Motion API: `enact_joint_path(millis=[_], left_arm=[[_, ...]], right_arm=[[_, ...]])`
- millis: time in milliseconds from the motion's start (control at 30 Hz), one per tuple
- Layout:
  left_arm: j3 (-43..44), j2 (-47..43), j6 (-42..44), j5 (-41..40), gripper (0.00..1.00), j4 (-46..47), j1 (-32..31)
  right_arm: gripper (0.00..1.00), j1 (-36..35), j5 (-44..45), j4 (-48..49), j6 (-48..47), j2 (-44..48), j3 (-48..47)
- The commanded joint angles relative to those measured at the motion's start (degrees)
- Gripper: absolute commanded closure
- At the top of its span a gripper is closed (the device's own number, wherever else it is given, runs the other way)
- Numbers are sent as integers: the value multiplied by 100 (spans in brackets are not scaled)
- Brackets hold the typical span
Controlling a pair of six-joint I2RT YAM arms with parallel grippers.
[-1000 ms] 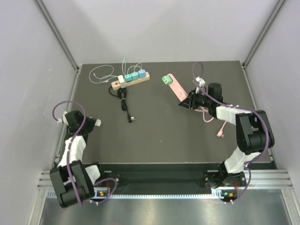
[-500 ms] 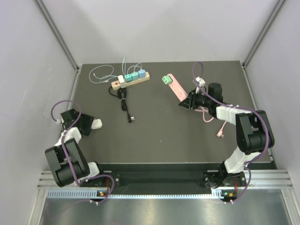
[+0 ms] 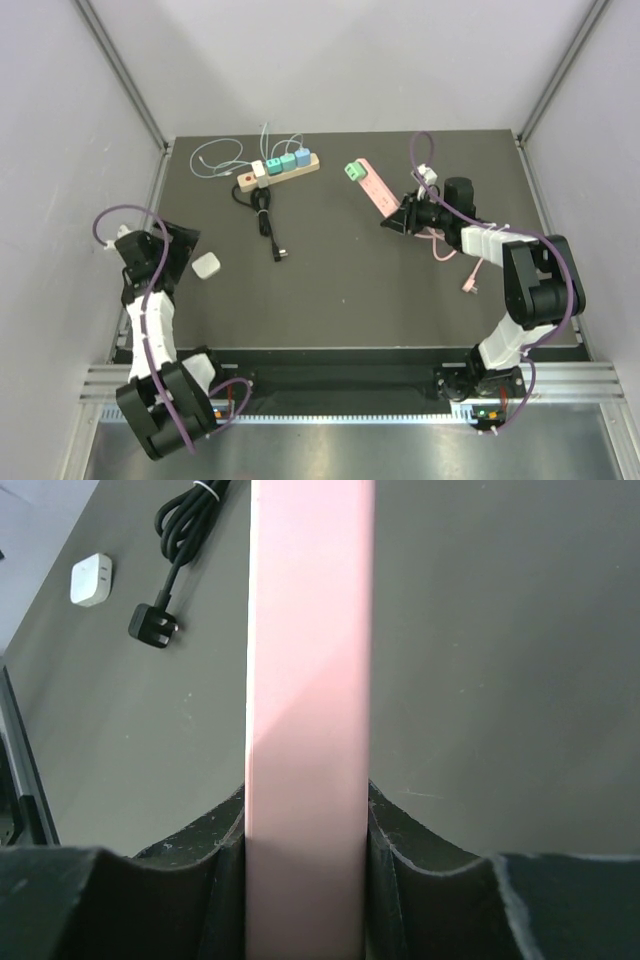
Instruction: Pull the plug off the socket
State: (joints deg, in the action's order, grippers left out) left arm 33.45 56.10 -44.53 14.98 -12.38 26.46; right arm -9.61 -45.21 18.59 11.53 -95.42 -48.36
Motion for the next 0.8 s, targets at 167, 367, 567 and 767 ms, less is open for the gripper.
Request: enact_joint_path(millis=[167, 367, 567, 767], left_arm=[[-305, -74, -301, 2571, 1, 2064, -500], [47, 524, -1028, 2124, 2, 2862, -2301], [275, 1244, -1892, 1157, 4, 4068, -3664], [908, 2272, -2112, 418, 6, 4437, -4535]], right_arm=[[100, -15, -427, 356, -264, 252, -183], [100, -339, -94, -145, -888, 401, -297], [100, -700, 267, -303, -1442, 559, -271], [100, -1113, 460, -409, -1715, 682, -262]])
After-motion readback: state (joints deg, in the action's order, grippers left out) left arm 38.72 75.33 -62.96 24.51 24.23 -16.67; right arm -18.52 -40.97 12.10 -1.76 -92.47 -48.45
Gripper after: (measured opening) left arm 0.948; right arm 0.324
